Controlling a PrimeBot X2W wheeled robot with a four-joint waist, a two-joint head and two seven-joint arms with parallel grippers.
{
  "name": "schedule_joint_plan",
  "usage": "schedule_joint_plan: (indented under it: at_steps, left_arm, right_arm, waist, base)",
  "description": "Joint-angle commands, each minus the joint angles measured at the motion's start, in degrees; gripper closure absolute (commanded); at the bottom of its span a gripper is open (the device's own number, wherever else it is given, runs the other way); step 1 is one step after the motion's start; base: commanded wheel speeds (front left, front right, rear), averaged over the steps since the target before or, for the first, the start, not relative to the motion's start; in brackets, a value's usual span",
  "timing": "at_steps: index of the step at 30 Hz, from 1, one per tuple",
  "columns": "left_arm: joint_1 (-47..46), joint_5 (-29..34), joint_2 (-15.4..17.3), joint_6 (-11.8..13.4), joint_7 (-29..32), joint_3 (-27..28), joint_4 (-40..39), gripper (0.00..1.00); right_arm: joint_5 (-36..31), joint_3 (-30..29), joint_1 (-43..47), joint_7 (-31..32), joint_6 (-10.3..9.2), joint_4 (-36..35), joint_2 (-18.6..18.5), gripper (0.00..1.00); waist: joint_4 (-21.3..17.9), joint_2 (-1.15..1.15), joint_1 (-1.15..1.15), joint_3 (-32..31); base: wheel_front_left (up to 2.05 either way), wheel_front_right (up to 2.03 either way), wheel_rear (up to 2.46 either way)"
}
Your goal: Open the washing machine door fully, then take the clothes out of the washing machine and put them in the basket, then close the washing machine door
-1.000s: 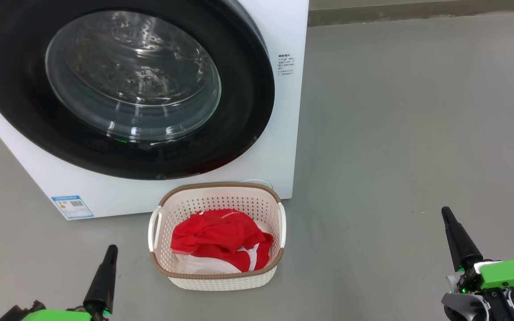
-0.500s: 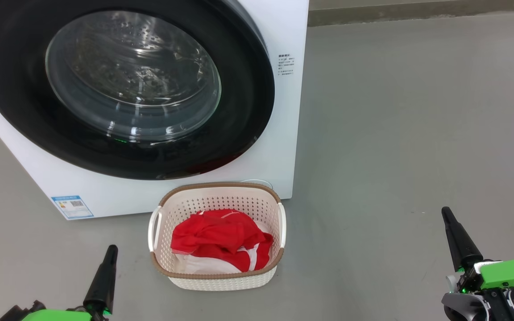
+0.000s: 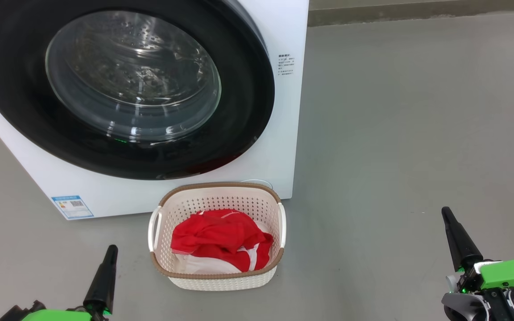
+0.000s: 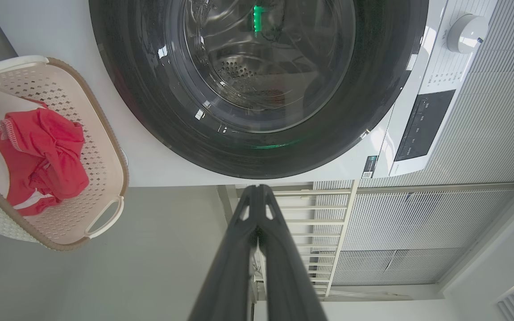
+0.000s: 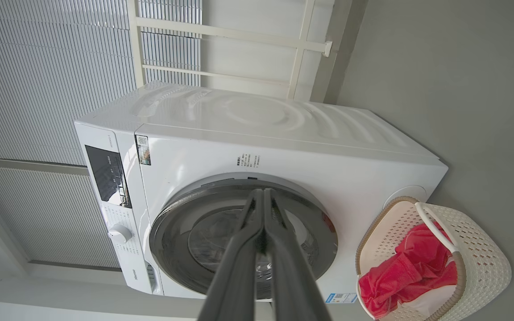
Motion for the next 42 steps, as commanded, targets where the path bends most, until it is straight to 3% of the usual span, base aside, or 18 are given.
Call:
schedule_joint_plan:
  at_steps: [1,42]
  left_arm:
    - [-2.26,-0.4,1.04,-0.4,0.34,1.49,-1.22,1.0]
    - [-2.26,-0.4,1.04,-0.4,0.34,1.48,-1.23,1.0]
  right_arm:
    - [-0.08,0.96,-2.41,0.4,-0.03,-1.45,-0.46,1.0]
    - [-0.07,0.97,-2.41,0.39,-0.03,-1.45,-0.46,1.0]
  waist:
    - [0.0,0.0,0.0,0.0]
    - [0.0,0.0,0.0,0.0]
  base:
    - [0.0,0.0,0.0]
    - [0.0,0.0,0.0]
